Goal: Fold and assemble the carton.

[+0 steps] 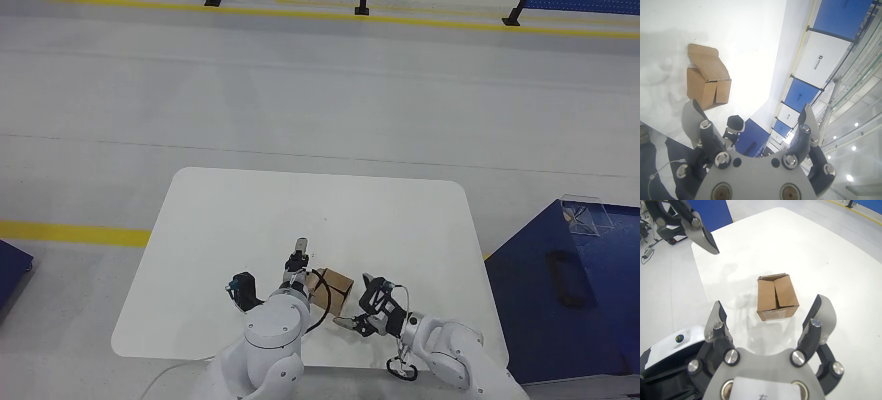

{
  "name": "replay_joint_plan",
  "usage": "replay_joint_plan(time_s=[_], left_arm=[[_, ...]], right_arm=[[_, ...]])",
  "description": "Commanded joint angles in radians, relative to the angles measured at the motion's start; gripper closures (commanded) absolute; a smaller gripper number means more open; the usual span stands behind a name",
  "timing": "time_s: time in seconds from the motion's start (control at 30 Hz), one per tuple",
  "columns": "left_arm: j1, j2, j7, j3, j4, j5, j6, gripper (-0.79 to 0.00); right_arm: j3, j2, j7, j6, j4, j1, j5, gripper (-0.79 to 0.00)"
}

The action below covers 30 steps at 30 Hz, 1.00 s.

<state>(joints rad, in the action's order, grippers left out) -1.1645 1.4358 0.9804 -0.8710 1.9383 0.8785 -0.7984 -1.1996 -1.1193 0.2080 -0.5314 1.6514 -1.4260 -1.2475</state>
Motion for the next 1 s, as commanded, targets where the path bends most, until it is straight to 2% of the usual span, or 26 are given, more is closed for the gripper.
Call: replay_joint_plan(time_s=[0.0, 0.17, 0.63, 0.7, 0.97], left_arm=[[0.000, 0.000, 0.000, 0.000, 0.000, 0.000, 0.000, -0.785], [0.000, 0.000, 0.000, 0.000, 0.000, 0.000, 0.000, -0.785], [0.000, 0.000, 0.000, 0.000, 0.000, 0.000, 0.000, -0.785], [0.000, 0.000, 0.000, 0.000, 0.000, 0.000, 0.000, -0.785], [-0.003, 0.000, -0.019, 0.000, 0.008, -0.001, 0.018, -0.785]], right_arm=[[0.027, -0.005, -0.004, 0.063, -0.021, 0.014, -0.067, -0.785], [0.073, -0.019, -0.031, 0.187, -0.075, 0.045, -0.137, -0.785], [0.045, -0.029, -0.031, 0.321, -0.159, 0.114, -0.200, -0.785], [0.046, -0.031, -0.030, 0.312, -0.162, 0.111, -0.176, -0.785], [-0.063, -0.018, 0.085, 0.300, 0.005, 0.060, -0.076, -0.785]])
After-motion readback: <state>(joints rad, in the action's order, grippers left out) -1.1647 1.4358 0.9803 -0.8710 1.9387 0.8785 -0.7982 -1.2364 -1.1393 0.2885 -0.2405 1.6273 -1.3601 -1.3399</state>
